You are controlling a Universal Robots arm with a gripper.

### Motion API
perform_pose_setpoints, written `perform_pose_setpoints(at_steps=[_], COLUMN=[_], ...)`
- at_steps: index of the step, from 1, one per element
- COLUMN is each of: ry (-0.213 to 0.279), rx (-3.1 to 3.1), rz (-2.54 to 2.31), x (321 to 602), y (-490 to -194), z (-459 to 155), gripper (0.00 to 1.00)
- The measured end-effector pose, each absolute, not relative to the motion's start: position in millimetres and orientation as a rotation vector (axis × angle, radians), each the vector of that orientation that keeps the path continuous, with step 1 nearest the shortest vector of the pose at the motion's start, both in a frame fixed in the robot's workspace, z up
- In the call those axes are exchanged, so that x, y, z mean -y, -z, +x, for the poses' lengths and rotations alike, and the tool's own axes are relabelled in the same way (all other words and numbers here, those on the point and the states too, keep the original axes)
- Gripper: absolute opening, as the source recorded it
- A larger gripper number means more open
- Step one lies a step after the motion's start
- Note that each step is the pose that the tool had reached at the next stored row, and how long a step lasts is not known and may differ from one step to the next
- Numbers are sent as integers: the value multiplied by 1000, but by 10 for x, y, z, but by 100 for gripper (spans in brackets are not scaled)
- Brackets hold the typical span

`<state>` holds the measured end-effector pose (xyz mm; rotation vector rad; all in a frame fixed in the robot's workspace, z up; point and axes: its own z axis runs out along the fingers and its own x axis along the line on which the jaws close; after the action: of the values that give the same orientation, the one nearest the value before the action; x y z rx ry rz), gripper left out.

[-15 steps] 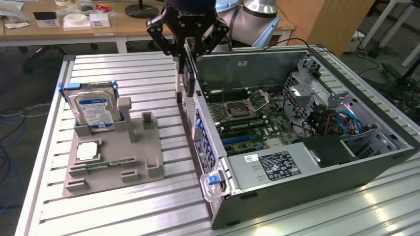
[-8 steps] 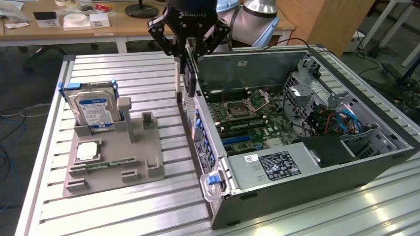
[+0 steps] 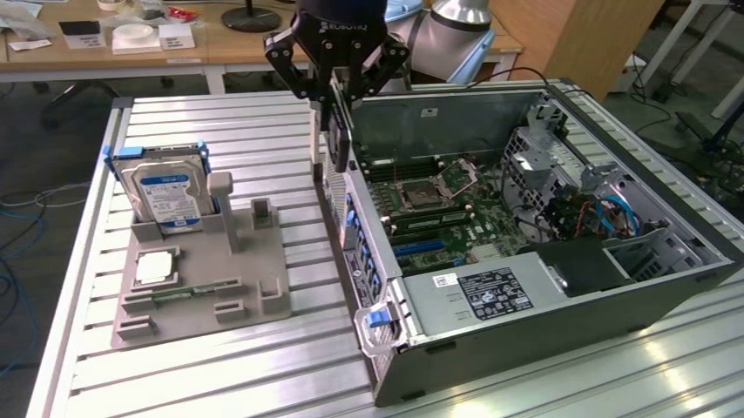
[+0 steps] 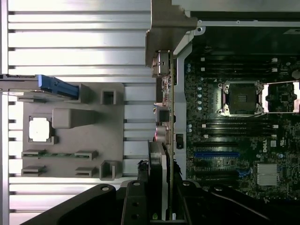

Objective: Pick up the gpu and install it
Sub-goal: 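Pick up the gpu and move the gpu toward the slot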

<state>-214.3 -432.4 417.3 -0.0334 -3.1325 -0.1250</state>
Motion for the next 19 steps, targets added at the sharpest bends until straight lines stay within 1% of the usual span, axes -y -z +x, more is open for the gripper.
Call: perform_pose_setpoints(at_steps=[19], ry=[125], rx=[3132], rz=[-25], x=[4324], y=[-4160], z=[-2046], gripper=[28])
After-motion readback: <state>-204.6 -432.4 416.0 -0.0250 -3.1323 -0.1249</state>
